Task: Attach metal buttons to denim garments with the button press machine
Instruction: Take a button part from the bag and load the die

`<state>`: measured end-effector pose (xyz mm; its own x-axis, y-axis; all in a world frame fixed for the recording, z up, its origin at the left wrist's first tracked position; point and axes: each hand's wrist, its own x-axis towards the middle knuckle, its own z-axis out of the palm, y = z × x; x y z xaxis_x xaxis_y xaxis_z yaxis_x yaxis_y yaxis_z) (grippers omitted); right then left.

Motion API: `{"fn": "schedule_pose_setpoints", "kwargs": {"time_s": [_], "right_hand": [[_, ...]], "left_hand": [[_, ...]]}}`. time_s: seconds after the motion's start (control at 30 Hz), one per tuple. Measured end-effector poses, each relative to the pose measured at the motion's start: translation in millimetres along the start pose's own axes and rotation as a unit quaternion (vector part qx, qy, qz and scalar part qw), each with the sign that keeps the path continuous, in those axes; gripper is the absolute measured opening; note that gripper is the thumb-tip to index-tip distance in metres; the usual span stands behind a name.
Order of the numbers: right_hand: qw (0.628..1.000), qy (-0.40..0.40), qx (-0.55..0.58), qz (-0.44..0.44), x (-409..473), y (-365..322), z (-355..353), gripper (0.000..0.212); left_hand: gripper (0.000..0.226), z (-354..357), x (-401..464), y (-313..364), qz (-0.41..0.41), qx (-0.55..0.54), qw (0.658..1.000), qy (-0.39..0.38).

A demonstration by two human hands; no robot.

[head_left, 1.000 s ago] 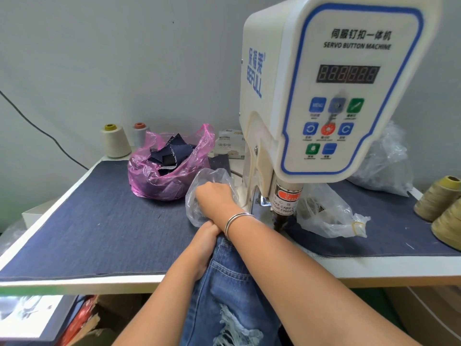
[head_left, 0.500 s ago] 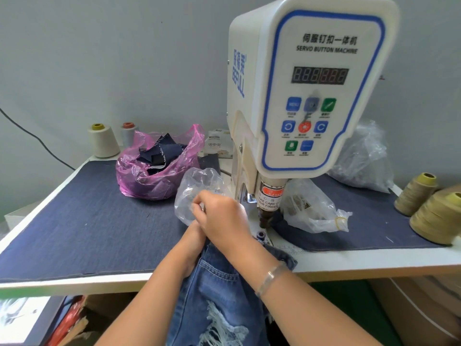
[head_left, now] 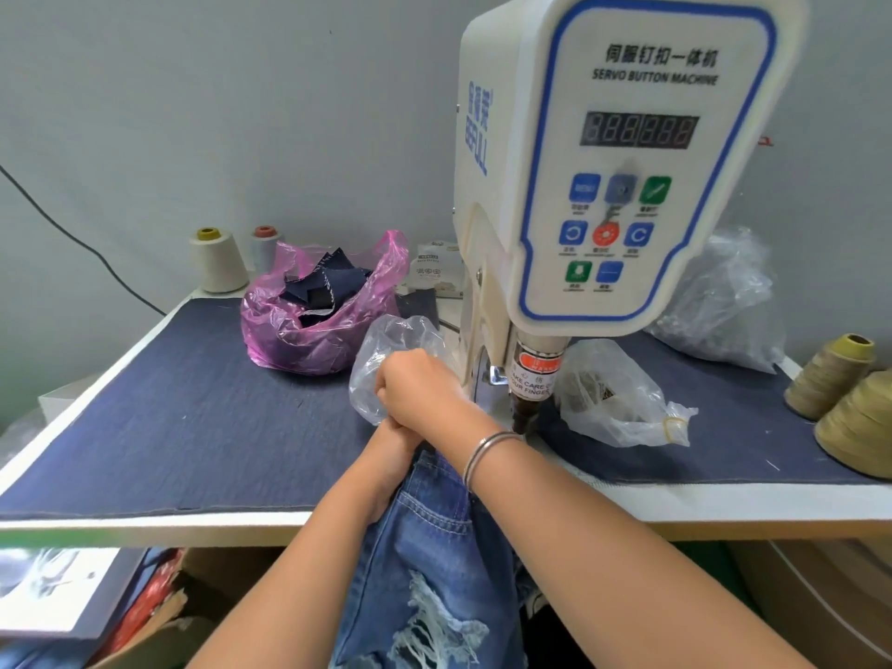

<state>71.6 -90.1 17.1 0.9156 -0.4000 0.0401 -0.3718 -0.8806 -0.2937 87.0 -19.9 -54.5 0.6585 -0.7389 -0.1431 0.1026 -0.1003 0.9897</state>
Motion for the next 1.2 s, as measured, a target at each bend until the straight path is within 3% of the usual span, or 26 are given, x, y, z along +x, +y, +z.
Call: {"fn": "schedule_pose_setpoints", "kwargs": {"time_s": [0.17, 0.23, 0.33, 0.47, 0.77, 1.1, 1.2], "right_hand": [[0.998, -0.053, -0.009, 0.024, 18, 0, 12, 0.018], [0.998, -0.062, 0.004, 0.032, 22, 0, 15, 0.009], [0.996, -0.081, 0.005, 0.034, 27, 0, 16, 0.026], [0.995, -0.097, -0.031, 0.02, 34, -2, 18, 0.027], [0.996, -0.059, -0.068, -0.009, 33, 4, 12, 0.025], [0.991, -0.103, -0.09, -0.015, 26, 13, 4, 0.01], [0.99, -0.099, -0.095, -0.023, 27, 11, 6, 0.018]], "left_hand": [[0.01, -2, 2, -4, 0.004, 0.0, 1.0, -0.011], [0.015, -2, 2, -4, -0.001, -0.001, 1.0, -0.011], [0.019, -2, 2, -4, 0.001, 0.006, 1.0, -0.013], [0.035, -2, 4, -6, -0.002, 0.009, 1.0, 0.002], [0.032, 5, -2, 1, 0.059, 0.037, 0.997, -0.038], [0.028, 11, -2, -1, 0.082, 0.036, 0.995, -0.039], [0.031, 11, -4, 0, 0.084, 0.041, 0.995, -0.04]]}}
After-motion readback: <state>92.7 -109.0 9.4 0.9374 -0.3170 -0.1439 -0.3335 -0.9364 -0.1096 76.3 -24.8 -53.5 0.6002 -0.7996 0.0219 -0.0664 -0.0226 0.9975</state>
